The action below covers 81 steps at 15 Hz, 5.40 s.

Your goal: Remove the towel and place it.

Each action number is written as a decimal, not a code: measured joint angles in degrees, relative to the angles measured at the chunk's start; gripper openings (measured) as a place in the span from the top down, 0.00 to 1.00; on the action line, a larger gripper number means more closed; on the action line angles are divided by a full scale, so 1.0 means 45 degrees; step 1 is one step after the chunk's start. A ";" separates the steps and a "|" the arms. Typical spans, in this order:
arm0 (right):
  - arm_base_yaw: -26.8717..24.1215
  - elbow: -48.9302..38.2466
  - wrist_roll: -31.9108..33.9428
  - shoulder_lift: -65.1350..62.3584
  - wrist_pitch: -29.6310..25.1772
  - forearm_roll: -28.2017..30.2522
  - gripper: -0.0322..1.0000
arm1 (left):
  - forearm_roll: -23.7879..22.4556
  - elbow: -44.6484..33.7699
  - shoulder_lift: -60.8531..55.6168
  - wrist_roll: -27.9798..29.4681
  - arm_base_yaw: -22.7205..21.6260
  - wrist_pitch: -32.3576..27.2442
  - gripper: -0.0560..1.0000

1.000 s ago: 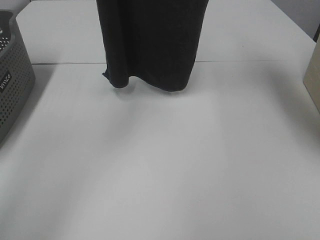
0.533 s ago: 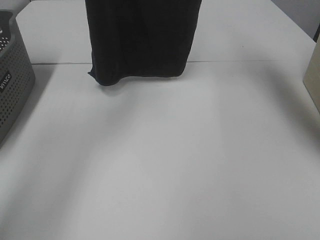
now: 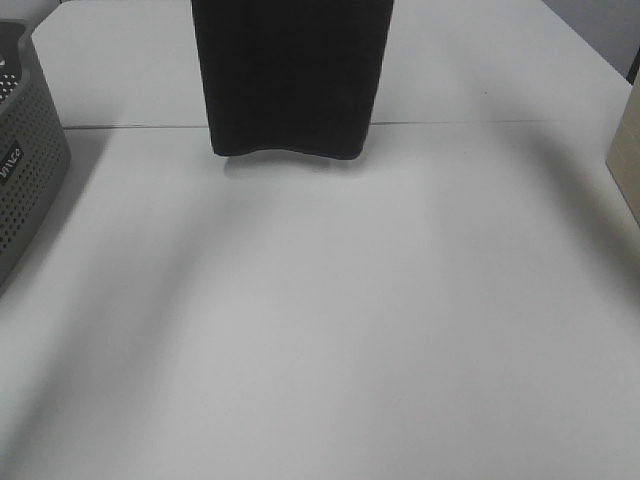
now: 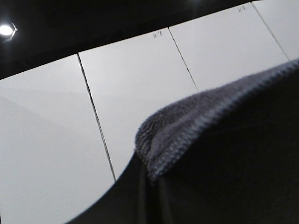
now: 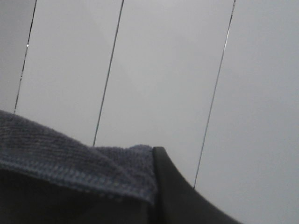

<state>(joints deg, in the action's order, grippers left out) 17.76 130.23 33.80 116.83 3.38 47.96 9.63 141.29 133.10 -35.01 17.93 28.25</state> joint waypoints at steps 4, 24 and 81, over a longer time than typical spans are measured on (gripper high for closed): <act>-0.0446 0.0076 0.0013 0.0535 0.0357 0.0000 0.96 | -0.0051 0.0917 0.1057 0.0013 -0.0076 -0.0573 0.95; -0.0866 -0.0369 0.1248 0.0866 -0.1783 -0.0407 0.96 | -0.1324 0.0993 0.1146 -0.0038 -0.0178 -0.4545 0.95; -0.0879 -2.1683 -0.7334 -1.2019 -1.6234 -1.3420 0.96 | 0.3476 -2.0448 -0.9460 0.3667 0.6022 -2.1378 0.95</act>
<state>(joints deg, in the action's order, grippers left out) 13.81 32.66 0.80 62.74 -69.67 -12.43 25.27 49.27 90.53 -18.51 45.03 -67.95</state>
